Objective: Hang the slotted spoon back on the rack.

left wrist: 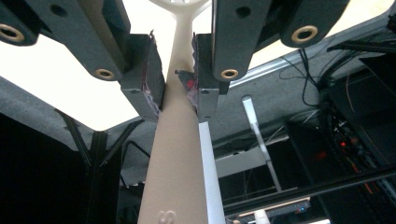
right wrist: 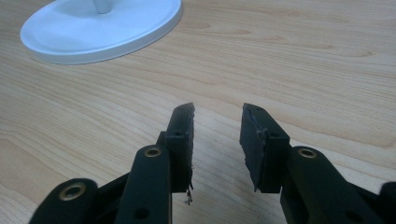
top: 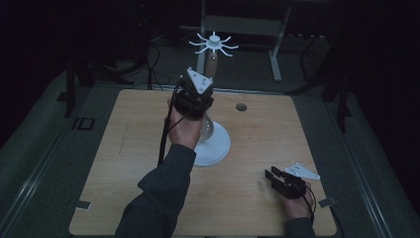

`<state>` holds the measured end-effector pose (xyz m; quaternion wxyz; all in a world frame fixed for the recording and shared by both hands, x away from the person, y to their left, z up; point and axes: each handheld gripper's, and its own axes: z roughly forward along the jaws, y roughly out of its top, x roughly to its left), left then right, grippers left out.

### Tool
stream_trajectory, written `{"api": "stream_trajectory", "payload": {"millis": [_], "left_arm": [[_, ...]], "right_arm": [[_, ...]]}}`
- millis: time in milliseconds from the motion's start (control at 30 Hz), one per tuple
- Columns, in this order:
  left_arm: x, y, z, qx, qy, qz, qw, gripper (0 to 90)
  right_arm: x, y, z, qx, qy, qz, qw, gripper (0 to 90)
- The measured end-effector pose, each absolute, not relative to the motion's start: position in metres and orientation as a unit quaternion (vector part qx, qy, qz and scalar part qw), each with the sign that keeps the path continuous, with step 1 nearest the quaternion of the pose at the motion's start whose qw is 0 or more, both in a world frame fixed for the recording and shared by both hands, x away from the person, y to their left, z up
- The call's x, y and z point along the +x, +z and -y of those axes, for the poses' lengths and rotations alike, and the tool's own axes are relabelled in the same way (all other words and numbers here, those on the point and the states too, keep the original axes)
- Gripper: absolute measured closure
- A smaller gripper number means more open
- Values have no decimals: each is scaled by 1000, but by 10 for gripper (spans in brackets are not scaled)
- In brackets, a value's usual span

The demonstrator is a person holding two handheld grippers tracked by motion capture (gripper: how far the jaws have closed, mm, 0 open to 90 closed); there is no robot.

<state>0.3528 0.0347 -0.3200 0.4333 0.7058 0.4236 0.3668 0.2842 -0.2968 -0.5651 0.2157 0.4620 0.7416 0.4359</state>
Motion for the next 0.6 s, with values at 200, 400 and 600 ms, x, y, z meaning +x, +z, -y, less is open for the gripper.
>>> {"api": "stream_trajectory", "payload": {"millis": [200, 400, 600], "left_arm": [[351, -320, -36, 704, 366, -416, 443, 704], [347, -319, -36, 706, 365, -408, 450, 642], [343, -319, -38, 705, 358, -405, 460, 585]], "right_arm": [[284, -565, 297, 462, 436, -742, 215, 646], [284, -565, 296, 461, 435, -743, 215, 642], [285, -566, 296, 461, 434, -743, 215, 634]]}}
